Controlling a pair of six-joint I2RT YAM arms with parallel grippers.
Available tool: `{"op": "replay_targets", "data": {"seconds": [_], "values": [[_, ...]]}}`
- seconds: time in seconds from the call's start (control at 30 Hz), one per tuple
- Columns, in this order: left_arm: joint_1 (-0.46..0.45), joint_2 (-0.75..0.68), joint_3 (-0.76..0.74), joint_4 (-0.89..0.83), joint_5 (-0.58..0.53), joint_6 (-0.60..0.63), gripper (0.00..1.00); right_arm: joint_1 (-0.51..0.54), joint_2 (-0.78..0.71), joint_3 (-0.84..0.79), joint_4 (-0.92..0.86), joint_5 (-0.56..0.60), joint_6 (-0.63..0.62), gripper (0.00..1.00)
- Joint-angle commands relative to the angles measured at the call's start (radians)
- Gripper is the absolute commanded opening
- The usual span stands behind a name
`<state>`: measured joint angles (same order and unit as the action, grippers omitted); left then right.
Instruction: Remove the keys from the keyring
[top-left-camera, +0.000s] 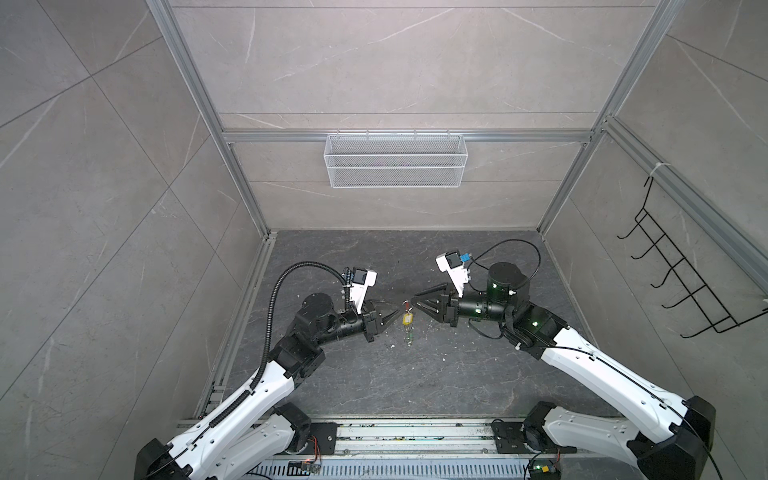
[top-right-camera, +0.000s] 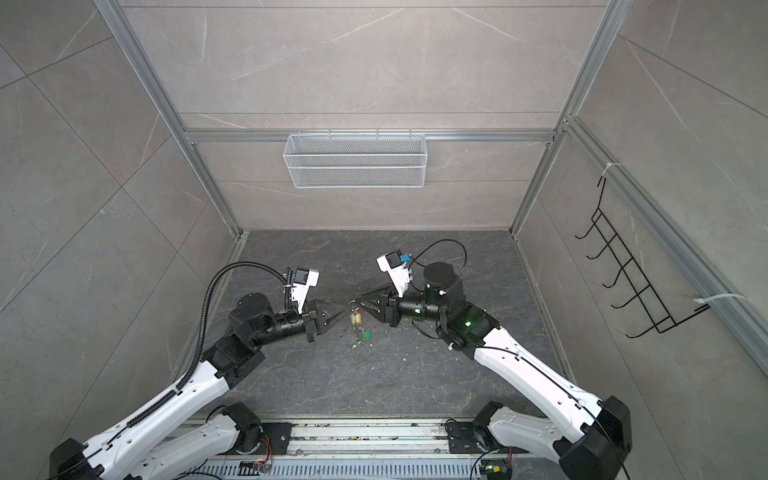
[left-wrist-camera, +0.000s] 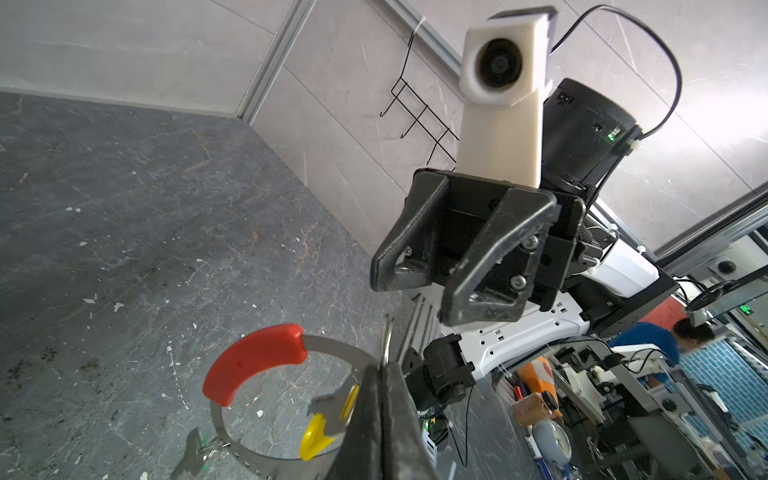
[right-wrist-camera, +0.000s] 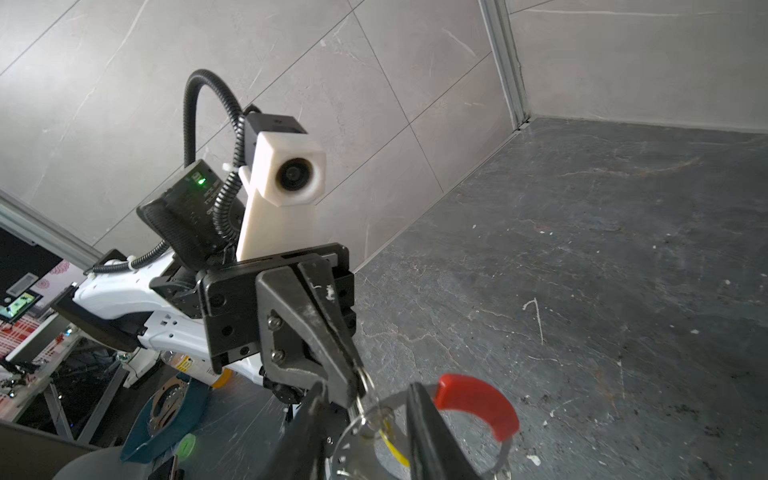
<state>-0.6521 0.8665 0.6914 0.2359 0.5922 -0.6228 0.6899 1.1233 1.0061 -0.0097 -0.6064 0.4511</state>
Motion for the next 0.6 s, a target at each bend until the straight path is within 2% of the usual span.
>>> {"op": "replay_targets", "data": {"seconds": [0.0, 0.07, 0.2, 0.3, 0.57], "values": [[-0.003, -0.043, 0.012, 0.044, -0.029, 0.044, 0.0, 0.005, -0.011, 0.055, -0.013, 0.037, 0.021, 0.35], [-0.003, -0.055, 0.02, 0.036, -0.031, 0.059, 0.0, 0.004, -0.013, 0.073, -0.039, 0.031, 0.0, 0.35], [-0.002, -0.071, 0.035, 0.021, -0.02, 0.084, 0.0, 0.005, -0.026, 0.046, 0.023, -0.074, -0.026, 0.34], [-0.003, -0.084, 0.042, 0.018, -0.014, 0.098, 0.0, 0.005, -0.031, 0.015, 0.103, -0.163, -0.018, 0.35], [-0.002, -0.11, 0.053, 0.029, 0.001, 0.112, 0.0, 0.005, 0.008, 0.013, 0.204, -0.261, 0.03, 0.35]]}}
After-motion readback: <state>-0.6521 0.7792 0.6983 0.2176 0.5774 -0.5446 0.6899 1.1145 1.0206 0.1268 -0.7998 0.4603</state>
